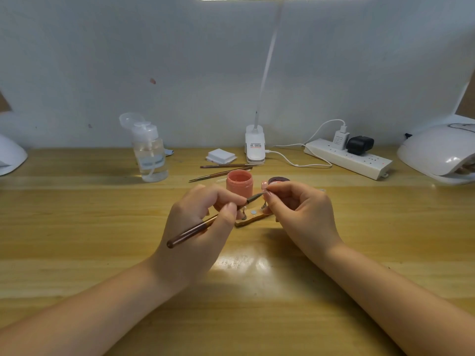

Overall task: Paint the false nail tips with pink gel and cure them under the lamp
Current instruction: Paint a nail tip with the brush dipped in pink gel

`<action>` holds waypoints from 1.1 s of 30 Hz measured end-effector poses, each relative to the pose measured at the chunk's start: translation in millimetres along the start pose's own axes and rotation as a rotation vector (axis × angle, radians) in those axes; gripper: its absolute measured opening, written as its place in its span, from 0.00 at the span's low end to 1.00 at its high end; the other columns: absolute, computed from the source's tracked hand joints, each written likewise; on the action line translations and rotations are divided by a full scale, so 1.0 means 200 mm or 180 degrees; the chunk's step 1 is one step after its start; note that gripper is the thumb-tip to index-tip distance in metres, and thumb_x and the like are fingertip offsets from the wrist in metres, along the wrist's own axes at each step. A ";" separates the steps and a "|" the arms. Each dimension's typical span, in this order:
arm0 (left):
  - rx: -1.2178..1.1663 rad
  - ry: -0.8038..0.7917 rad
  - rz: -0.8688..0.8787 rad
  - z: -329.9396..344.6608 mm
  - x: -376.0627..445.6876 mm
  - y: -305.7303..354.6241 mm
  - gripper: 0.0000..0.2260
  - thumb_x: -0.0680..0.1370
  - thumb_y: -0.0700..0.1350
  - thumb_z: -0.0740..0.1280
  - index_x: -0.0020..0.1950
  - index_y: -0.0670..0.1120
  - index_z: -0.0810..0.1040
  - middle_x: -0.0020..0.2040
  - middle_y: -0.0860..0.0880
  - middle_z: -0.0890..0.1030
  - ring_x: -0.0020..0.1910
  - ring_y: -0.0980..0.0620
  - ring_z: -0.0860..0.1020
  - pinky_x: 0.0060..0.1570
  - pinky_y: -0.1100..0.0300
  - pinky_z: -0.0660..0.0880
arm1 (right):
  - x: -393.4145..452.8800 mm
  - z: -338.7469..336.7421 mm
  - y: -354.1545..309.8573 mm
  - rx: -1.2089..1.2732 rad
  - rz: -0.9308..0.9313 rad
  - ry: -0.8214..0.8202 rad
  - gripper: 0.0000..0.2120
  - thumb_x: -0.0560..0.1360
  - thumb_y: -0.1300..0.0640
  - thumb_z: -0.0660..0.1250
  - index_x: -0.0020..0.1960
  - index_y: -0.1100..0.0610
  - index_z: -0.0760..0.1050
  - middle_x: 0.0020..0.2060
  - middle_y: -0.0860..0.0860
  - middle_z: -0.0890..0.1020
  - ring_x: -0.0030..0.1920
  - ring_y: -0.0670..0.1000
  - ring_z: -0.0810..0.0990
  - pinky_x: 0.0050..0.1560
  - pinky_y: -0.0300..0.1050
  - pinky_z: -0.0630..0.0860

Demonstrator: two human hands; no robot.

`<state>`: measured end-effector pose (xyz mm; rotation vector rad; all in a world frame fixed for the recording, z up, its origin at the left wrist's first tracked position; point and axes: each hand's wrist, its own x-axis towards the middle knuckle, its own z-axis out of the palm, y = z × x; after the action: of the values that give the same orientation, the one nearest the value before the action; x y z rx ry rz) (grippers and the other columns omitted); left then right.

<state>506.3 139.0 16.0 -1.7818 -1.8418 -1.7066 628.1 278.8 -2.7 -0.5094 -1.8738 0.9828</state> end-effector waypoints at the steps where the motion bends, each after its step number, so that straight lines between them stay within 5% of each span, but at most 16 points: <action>1: -0.0075 0.0058 0.0007 0.00 0.00 0.00 0.12 0.76 0.50 0.59 0.47 0.49 0.81 0.39 0.57 0.82 0.45 0.53 0.80 0.46 0.59 0.74 | 0.00 0.00 0.00 0.0007 0.0005 -0.0004 0.08 0.73 0.64 0.71 0.49 0.53 0.80 0.37 0.50 0.85 0.37 0.46 0.85 0.39 0.39 0.81; 4: -0.0123 0.0148 -0.0061 0.00 0.01 0.00 0.11 0.77 0.51 0.60 0.50 0.50 0.80 0.42 0.57 0.83 0.49 0.51 0.80 0.51 0.50 0.75 | 0.00 0.00 0.00 0.0012 0.0025 0.0016 0.07 0.73 0.64 0.72 0.49 0.55 0.81 0.37 0.50 0.85 0.37 0.46 0.85 0.39 0.40 0.81; 18: -0.0240 0.0099 -0.0220 0.00 0.00 -0.01 0.12 0.75 0.52 0.59 0.47 0.49 0.81 0.40 0.55 0.83 0.47 0.49 0.81 0.49 0.42 0.75 | 0.00 0.00 0.00 -0.0040 0.0048 0.0017 0.07 0.73 0.65 0.71 0.49 0.56 0.81 0.37 0.50 0.85 0.37 0.45 0.85 0.39 0.39 0.81; 23: -0.0298 0.0112 -0.0300 0.02 0.00 -0.01 0.11 0.78 0.50 0.62 0.51 0.48 0.81 0.43 0.56 0.84 0.51 0.51 0.81 0.53 0.52 0.76 | 0.00 0.00 -0.01 -0.0068 0.0028 -0.0005 0.07 0.73 0.65 0.71 0.49 0.57 0.81 0.37 0.50 0.85 0.37 0.45 0.85 0.38 0.38 0.80; 28: -0.0693 0.0128 -0.0399 0.01 0.00 -0.02 0.09 0.76 0.46 0.62 0.45 0.45 0.80 0.38 0.52 0.83 0.41 0.55 0.82 0.43 0.67 0.75 | 0.00 0.00 -0.01 -0.0072 0.0045 -0.0003 0.06 0.73 0.65 0.71 0.49 0.57 0.81 0.37 0.51 0.85 0.37 0.44 0.84 0.37 0.37 0.80; 33: -0.0931 0.0110 -0.0571 0.02 0.01 -0.02 0.10 0.77 0.44 0.61 0.49 0.44 0.81 0.41 0.52 0.85 0.45 0.55 0.83 0.47 0.67 0.75 | 0.00 0.00 0.00 -0.0070 0.0041 -0.0027 0.06 0.73 0.65 0.71 0.50 0.60 0.81 0.37 0.52 0.85 0.36 0.45 0.85 0.38 0.37 0.80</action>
<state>505.7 143.8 13.5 -1.7090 -1.8694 -2.1566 627.4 278.4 -2.9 -0.5316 -1.8930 0.9751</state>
